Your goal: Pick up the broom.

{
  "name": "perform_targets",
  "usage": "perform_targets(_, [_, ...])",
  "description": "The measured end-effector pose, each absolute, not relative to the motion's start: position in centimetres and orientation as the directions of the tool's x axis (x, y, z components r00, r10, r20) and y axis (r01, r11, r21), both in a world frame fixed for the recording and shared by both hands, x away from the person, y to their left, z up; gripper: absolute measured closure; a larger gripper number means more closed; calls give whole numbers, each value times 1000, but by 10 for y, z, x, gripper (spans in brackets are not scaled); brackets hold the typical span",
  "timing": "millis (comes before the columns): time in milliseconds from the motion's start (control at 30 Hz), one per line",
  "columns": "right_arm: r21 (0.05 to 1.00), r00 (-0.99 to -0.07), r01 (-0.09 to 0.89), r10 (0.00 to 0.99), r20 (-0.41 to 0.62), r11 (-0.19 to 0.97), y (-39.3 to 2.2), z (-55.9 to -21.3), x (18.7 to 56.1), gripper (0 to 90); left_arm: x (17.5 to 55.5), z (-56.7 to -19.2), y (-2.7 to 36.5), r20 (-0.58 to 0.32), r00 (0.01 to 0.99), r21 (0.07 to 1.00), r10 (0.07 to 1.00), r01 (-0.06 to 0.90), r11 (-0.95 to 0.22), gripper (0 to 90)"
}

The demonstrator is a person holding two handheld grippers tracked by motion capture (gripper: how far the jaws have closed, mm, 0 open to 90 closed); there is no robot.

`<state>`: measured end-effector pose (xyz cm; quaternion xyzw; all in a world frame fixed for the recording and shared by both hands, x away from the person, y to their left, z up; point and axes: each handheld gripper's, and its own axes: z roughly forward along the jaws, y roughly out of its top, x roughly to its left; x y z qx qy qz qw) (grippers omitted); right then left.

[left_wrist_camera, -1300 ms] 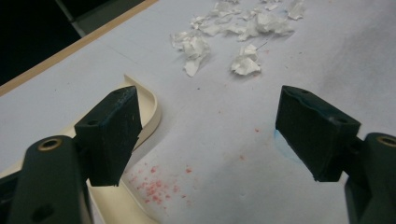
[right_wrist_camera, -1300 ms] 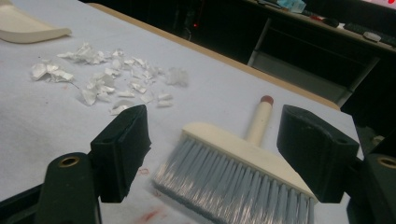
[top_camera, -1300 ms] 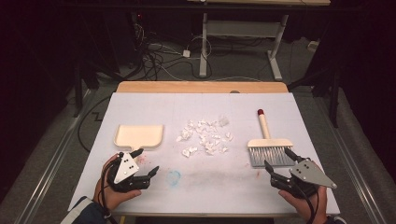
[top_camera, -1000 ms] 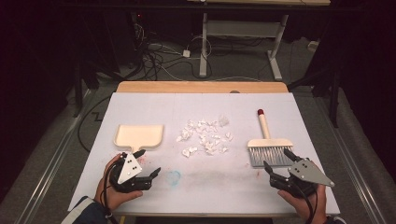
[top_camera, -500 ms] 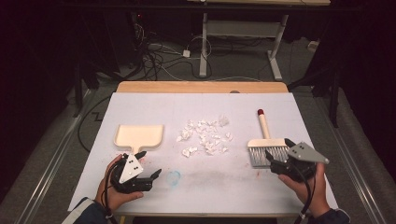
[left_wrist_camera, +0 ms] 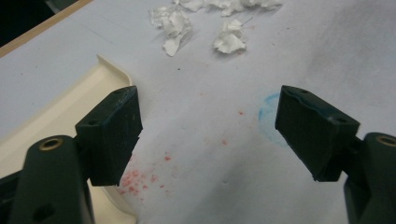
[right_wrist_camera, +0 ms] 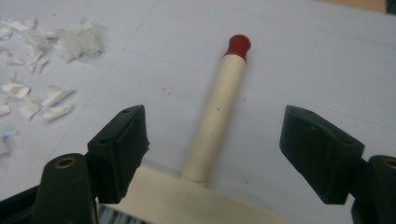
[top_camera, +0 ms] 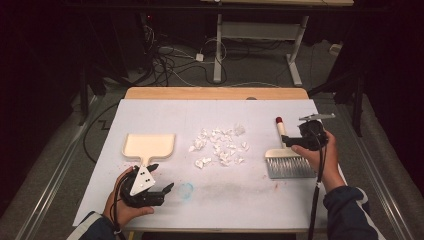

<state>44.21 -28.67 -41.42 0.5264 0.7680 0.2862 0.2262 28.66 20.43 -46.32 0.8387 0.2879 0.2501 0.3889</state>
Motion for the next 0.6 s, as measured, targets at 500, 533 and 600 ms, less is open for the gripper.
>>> perform_targets(500, [492,-238,837,969,-65,239,-267,-450,493,575,284,-465,201,212,722,778,659,283,-561,221])
perform_targets(533, [494,-242,835,968,-67,243,-265,-450,493,609,284,-465,201,215,722,775,658,283,-565,221])
perform_targets(600, [497,-238,834,969,-65,238,-262,-450,492,662,284,-465,201,218,723,775,656,281,-567,221])
